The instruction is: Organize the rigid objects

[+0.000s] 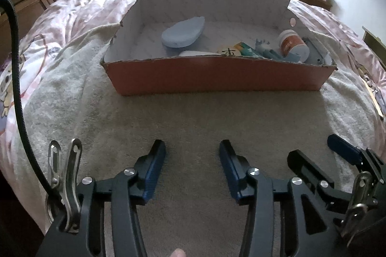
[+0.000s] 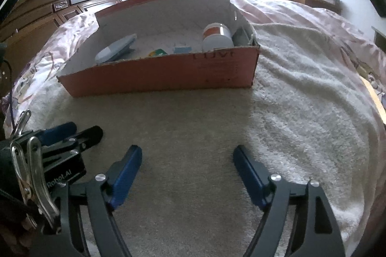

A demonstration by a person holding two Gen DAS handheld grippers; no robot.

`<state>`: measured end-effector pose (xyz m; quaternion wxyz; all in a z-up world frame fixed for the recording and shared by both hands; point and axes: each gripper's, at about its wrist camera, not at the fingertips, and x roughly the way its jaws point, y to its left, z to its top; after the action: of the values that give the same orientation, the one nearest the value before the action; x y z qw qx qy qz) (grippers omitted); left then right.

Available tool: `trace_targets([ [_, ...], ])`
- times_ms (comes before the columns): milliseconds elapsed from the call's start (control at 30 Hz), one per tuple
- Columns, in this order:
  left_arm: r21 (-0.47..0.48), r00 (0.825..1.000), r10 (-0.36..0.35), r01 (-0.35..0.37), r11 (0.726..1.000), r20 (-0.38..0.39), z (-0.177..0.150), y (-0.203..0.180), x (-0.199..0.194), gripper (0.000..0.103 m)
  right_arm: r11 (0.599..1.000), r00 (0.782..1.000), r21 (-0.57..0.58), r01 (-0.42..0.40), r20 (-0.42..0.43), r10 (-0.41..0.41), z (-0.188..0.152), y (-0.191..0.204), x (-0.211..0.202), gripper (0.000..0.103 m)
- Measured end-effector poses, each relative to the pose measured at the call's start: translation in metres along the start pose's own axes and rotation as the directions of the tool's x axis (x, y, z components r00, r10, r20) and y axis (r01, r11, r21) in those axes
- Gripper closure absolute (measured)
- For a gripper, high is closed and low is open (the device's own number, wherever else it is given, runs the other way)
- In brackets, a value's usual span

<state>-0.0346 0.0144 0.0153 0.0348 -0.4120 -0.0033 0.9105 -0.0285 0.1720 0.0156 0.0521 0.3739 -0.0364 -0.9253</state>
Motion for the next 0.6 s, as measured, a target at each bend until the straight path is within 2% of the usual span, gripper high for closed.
trace_targets([
  [100,-0.006,1.000,0.001,-0.001,1.000,0.008,-0.001,0.001,0.001,0.050,1.000,1.000,0.005,0.011,0.007,-0.011,0.000,0.000,-0.001,0.020],
  [167,-0.012,1.000,0.002,-0.002,1.000,0.013,-0.001,0.003,0.000,0.047,0.999,0.999,0.023,0.047,0.012,-0.047,-0.001,-0.003,-0.001,0.009],
  [233,-0.018,1.000,-0.010,0.010,1.000,0.018,-0.002,0.004,0.000,0.045,0.997,0.998,0.050,0.058,0.010,-0.059,-0.002,-0.008,0.000,0.005],
  [600,-0.016,1.000,-0.002,0.002,1.000,0.024,-0.003,0.003,0.001,0.044,0.997,0.998,0.052,0.058,0.008,-0.059,-0.002,-0.011,0.002,0.004],
])
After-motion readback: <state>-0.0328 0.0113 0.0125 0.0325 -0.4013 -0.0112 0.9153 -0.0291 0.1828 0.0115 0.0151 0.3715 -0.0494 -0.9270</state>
